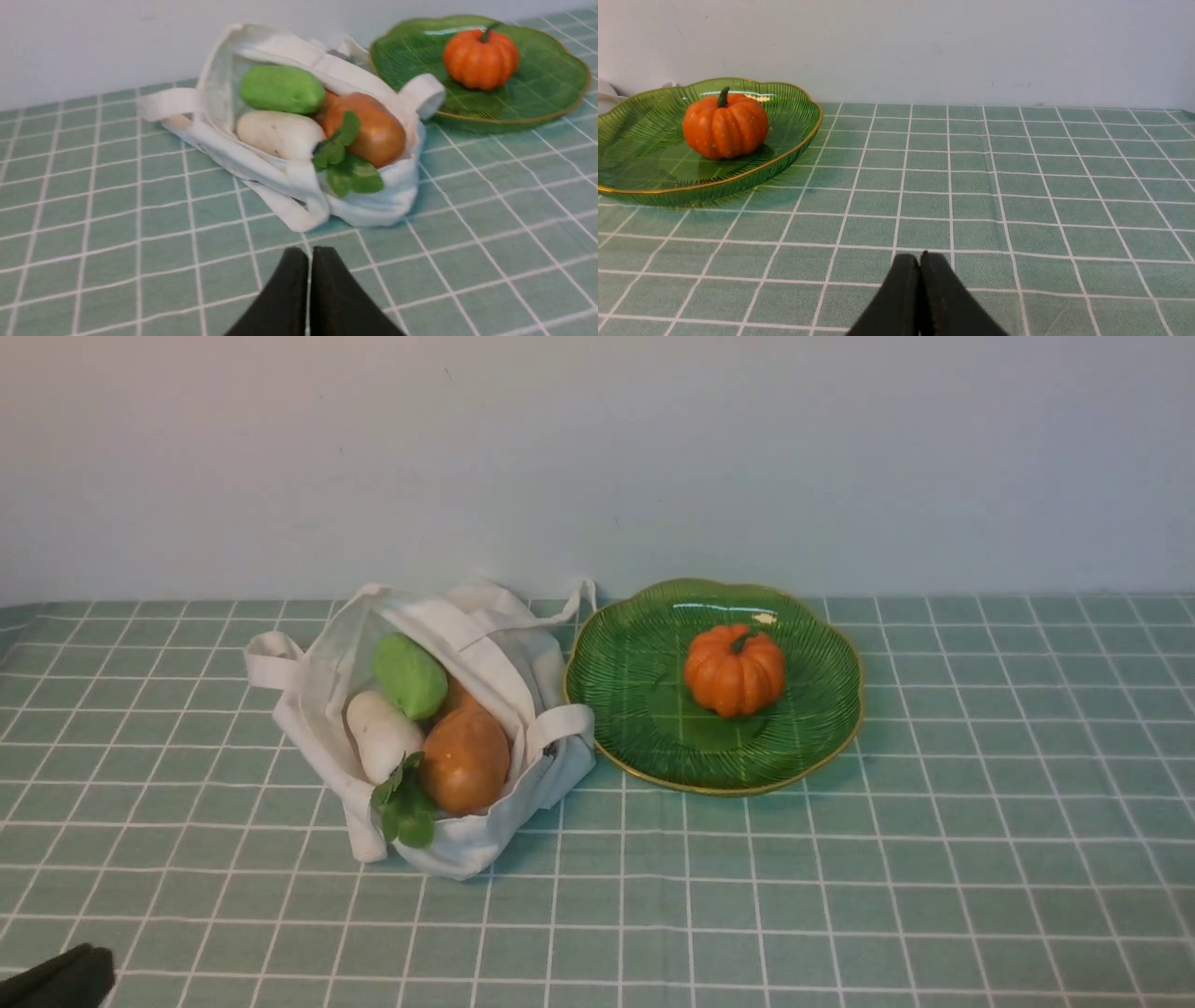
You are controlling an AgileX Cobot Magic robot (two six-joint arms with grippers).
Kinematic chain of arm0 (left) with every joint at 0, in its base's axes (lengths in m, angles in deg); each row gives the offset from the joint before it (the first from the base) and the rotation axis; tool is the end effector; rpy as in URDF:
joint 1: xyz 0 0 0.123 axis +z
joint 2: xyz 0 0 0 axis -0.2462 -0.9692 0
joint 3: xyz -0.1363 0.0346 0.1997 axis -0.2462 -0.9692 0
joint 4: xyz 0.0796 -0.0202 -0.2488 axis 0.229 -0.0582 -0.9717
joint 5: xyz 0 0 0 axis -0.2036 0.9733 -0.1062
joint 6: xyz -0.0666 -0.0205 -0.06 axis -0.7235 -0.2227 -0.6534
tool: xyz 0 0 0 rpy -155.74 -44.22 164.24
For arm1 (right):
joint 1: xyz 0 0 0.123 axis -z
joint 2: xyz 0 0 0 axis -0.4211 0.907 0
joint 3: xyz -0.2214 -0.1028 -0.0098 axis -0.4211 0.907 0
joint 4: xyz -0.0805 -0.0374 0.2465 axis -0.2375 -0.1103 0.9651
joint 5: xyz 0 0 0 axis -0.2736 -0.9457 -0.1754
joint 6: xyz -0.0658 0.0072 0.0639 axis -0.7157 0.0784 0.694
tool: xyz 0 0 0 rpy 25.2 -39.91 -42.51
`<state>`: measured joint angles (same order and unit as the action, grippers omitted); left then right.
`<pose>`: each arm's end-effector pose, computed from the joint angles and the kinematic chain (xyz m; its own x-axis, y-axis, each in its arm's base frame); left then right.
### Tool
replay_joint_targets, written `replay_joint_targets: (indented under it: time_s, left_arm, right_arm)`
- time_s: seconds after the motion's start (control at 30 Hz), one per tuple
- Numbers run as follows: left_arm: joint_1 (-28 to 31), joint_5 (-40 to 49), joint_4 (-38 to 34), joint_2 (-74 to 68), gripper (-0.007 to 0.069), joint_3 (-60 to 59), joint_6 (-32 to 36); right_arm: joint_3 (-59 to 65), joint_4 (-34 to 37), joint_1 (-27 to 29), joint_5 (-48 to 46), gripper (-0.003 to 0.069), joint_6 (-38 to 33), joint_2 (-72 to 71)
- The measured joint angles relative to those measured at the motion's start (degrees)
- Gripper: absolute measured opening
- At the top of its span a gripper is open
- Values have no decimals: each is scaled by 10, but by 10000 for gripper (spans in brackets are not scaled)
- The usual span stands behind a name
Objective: Take vegetables from cloth bag on blue coffee tablecloth place on plate.
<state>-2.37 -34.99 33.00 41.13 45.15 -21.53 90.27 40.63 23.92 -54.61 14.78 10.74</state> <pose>0.1014 -0.0257 0.2212 -0.2702 0.0612 -0.9609 0.2364 0.9717 -0.0046 0.1054 0.0010 0.1725 -0.2866 0.0051 -0.9580 -0.0060 1.0000 0.0071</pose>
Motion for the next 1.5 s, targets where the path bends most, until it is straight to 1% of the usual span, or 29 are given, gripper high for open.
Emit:
replay_joint_targets:
  time_s: [0.03,0.07,0.13,0.2,0.33,0.47,0.6,0.77,1.5]
  left_arm:
    - [5,-1,-1,0,-5,-3,2]
    - [50,-9,-13,36,-5,-29,19]
    - [83,-14,-26,48,-5,-48,29]
    - [129,-20,-41,52,-5,-78,43]
    - [160,-26,-46,52,-5,-105,57]
    - [160,-34,-46,52,-5,-109,67]
    - [136,-39,-46,52,-5,-111,73]
    - [126,-39,-46,52,-5,-111,74]
    - [126,-39,-46,52,-5,-111,75]
  right_arm:
    - [0,0,0,0,-17,0,0]
    - [0,0,0,0,-17,0,0]
    - [0,0,0,0,-17,0,0]
    - [0,0,0,0,-17,0,0]
    - [0,0,0,0,-17,0,0]
    - [0,0,0,0,-17,0,0]
    - [0,0,0,0,-17,0,0]
    - [0,0,0,0,-17,0,0]
    - [0,0,0,0,-17,0,0]
